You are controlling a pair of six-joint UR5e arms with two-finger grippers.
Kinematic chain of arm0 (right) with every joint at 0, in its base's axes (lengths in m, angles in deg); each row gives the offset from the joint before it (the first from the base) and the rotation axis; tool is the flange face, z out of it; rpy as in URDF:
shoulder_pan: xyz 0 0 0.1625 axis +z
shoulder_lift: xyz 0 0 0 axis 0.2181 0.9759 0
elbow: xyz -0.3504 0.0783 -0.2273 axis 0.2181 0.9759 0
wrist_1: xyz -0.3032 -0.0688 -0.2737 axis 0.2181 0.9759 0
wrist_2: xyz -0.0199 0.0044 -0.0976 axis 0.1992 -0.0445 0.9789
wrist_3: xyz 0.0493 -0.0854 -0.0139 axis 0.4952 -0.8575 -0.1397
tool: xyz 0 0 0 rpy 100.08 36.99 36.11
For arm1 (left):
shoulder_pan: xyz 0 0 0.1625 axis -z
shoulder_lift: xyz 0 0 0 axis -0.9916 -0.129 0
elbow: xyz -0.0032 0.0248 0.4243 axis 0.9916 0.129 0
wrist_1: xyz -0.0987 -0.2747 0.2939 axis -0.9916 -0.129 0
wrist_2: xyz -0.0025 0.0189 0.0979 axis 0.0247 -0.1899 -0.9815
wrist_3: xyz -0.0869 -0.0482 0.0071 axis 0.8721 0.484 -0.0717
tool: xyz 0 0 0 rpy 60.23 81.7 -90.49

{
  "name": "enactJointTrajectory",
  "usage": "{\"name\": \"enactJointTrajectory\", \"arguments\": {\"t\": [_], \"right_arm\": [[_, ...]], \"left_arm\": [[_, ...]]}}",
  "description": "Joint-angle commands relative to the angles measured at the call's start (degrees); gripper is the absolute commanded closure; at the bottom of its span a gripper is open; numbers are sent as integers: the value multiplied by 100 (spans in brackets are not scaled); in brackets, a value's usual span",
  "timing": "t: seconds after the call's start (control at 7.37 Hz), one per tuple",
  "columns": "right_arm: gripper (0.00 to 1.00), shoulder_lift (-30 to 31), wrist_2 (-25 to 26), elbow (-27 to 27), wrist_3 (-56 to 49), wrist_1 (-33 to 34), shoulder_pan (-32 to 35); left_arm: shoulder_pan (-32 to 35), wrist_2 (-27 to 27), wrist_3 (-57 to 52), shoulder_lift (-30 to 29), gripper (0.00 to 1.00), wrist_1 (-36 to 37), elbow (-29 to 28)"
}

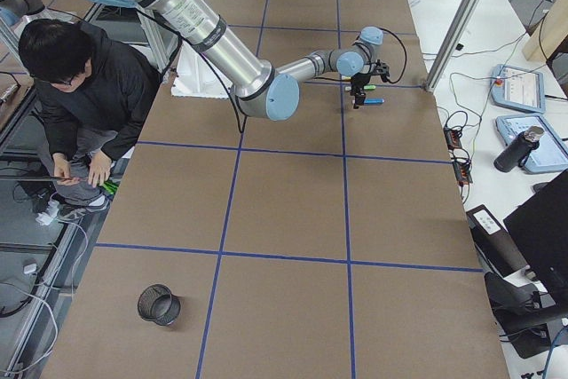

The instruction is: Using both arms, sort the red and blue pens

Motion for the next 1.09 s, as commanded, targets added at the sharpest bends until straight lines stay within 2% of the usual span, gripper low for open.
{"name": "enactJointTrajectory", "arguments": {"t": [0.0, 0.27, 0.41, 0.68, 0.95], "right_arm": [[19, -118, 34, 304, 0, -225, 0], [21, -302, 43, 479, 0, -217, 0], [28, -355, 43, 559, 0, -225, 0], [30, -364, 60, 560, 0, -225, 0], [37, -365, 78, 603, 0, -225, 0]], "left_arm": [[418, -6, -787, 446, 100, 19, 61], [419, -136, -806, 473, 100, 19, 87], [428, -137, -815, 482, 100, 19, 96], [428, -137, -815, 465, 100, 19, 104], [428, -137, -815, 465, 100, 19, 104]]}}
